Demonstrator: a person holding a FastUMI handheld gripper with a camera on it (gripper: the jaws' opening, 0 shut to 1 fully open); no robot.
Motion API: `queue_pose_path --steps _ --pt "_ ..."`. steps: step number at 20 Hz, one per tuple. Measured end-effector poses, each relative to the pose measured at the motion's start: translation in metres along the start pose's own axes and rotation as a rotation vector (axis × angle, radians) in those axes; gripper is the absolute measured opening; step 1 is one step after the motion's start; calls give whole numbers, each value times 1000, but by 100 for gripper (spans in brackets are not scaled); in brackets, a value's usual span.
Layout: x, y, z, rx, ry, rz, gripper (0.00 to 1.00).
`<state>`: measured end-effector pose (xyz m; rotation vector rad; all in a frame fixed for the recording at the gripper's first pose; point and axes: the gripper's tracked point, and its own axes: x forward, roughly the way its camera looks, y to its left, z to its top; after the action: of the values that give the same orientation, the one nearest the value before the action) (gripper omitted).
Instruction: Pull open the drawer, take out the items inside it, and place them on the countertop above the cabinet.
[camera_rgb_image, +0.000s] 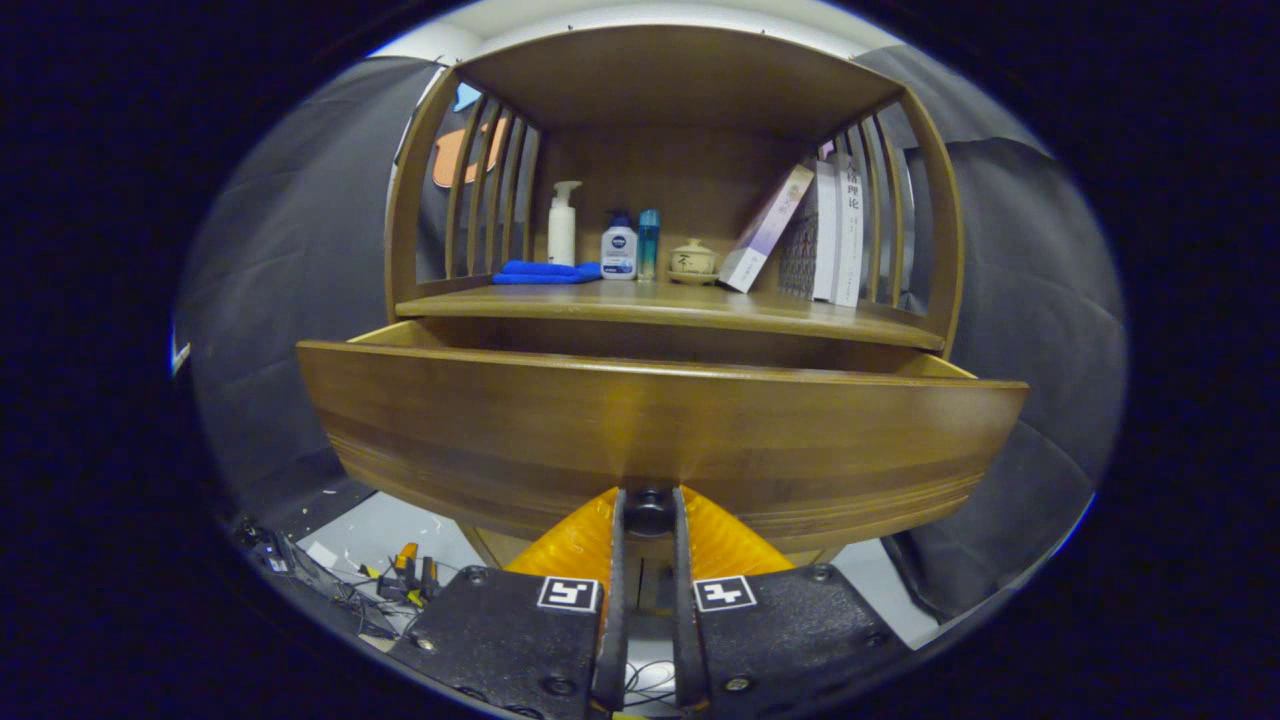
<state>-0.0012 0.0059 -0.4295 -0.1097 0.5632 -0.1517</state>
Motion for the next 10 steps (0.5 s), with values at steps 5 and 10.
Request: queue_pose_path --steps 5,10 --pt "-26 1 -20 6 20 15 22" --pt "-51 2 -29 -9 30 48 22"
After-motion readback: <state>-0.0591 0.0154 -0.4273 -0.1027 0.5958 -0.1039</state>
